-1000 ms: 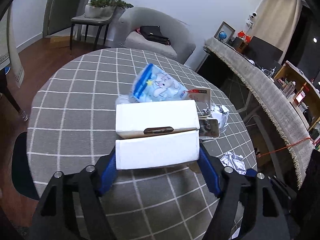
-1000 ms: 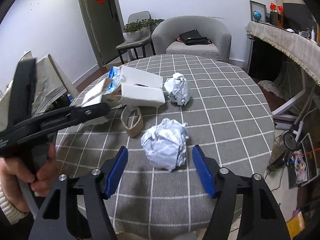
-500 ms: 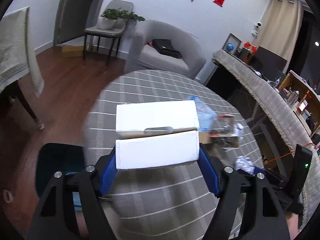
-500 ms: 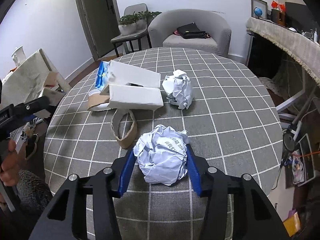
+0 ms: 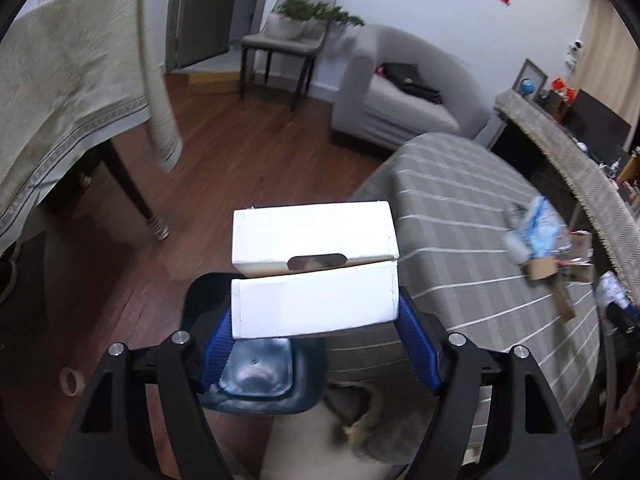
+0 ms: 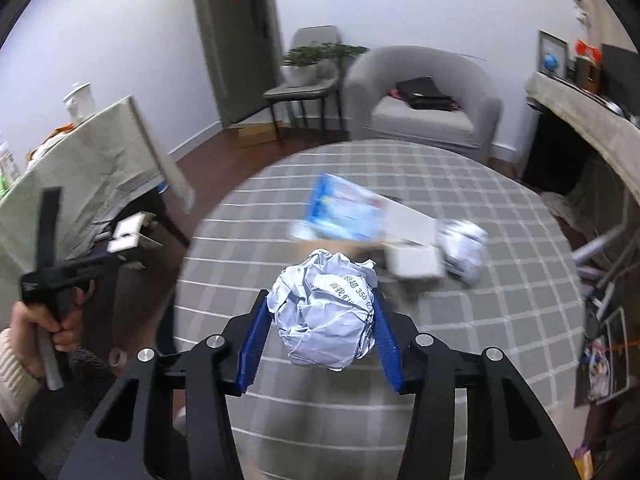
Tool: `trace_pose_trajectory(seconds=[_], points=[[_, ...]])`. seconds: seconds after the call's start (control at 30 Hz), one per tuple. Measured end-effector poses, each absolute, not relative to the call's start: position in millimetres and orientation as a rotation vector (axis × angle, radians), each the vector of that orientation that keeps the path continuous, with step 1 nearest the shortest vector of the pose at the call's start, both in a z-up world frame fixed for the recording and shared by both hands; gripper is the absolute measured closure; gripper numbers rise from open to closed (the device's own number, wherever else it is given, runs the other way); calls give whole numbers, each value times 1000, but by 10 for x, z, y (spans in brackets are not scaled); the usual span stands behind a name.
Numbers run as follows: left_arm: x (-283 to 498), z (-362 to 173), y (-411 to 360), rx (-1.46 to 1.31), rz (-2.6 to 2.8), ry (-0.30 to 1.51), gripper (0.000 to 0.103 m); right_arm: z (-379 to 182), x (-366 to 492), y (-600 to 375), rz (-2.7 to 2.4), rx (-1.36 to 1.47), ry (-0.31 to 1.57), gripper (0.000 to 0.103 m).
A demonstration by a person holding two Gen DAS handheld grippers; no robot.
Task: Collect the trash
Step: 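Carry the box over the teal bin and open the left gripper while the right gripper carries the foil ball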
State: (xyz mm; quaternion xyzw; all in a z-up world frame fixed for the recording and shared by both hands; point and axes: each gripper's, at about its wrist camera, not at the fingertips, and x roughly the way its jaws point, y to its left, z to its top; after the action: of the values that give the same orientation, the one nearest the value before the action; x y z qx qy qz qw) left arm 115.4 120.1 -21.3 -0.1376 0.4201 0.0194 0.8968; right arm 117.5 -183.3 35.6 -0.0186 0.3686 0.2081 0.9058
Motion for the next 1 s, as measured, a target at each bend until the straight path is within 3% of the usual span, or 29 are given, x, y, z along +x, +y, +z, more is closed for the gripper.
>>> trace_pose_trajectory(seconds=[0.47, 0.8, 1.0], points=[[1439, -929, 1723, -263, 48, 1097, 27, 410, 1443, -284, 649, -64, 845, 53], [1641, -1775, 1922, -332, 63, 1298, 27, 295, 1626, 331, 694, -101, 922, 53], [1586, -1856, 2027, -367, 51, 1297, 24, 38, 1775, 586, 694, -123, 990, 53]])
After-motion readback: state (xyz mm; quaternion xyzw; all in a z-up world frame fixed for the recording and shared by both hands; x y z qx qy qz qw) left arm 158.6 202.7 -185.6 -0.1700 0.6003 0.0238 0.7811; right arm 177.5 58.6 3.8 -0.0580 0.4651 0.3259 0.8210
